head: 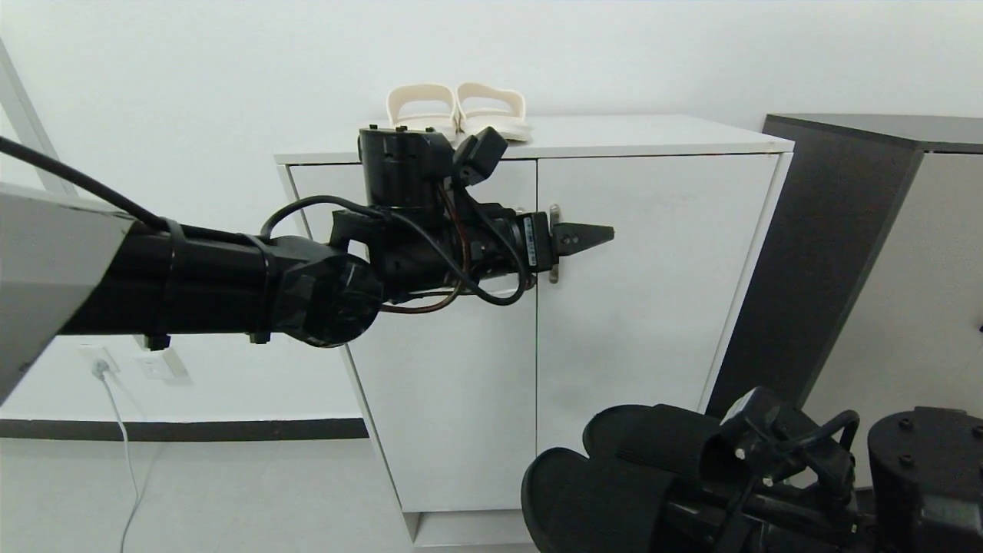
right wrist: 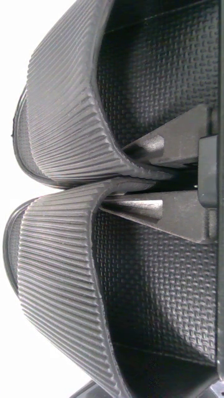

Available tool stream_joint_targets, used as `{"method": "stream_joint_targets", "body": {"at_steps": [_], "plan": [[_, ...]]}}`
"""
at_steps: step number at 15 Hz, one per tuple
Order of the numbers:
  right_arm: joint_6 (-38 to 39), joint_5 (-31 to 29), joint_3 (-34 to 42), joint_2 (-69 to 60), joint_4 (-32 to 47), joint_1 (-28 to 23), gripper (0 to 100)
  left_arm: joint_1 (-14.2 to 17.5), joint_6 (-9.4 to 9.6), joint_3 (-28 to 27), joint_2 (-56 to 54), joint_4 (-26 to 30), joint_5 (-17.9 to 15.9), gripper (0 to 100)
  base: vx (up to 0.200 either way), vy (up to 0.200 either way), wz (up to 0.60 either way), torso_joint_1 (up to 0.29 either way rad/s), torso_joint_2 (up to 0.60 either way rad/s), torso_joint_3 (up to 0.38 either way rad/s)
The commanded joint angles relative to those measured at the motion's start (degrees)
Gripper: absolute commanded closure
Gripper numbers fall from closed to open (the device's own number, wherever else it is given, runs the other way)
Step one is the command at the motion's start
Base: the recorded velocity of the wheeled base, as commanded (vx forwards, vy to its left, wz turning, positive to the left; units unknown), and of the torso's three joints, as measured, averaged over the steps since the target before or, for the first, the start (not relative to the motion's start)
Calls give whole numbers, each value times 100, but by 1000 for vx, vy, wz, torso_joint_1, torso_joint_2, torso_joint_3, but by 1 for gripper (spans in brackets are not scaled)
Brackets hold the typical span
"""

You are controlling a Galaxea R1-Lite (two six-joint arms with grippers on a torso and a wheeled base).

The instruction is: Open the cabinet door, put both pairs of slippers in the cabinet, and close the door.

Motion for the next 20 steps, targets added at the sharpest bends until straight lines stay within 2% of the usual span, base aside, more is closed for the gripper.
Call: {"method": "stream_joint_targets", "body": {"at_steps": [1,6,8,11,12,16,20], "plan": [[-10,-2,0,39,-5,0,100,100,-2,-66,85,-3,7,0,0,0,0,0,0,0],[-10,-2,0,48,-5,0,100,161,-2,-506,542,14,262,0,0,0,0,0,0,0],[-1,-2,0,48,-5,0,100,161,-10,-804,761,49,289,0,0,0,0,0,0,0],[-1,-2,0,48,-5,0,100,144,-19,-892,893,67,280,0,0,0,0,0,0,0],[-1,-2,0,48,-5,0,100,135,-19,-892,893,76,280,100,0,0,0,0,0,0],[-10,7,-9,48,-5,0,100,135,-142,-884,832,137,280,100,0,0,0,0,0,0],[-18,7,9,39,-5,0,100,118,-160,-752,735,137,280,100,0,0,0,0,0,0]]}}
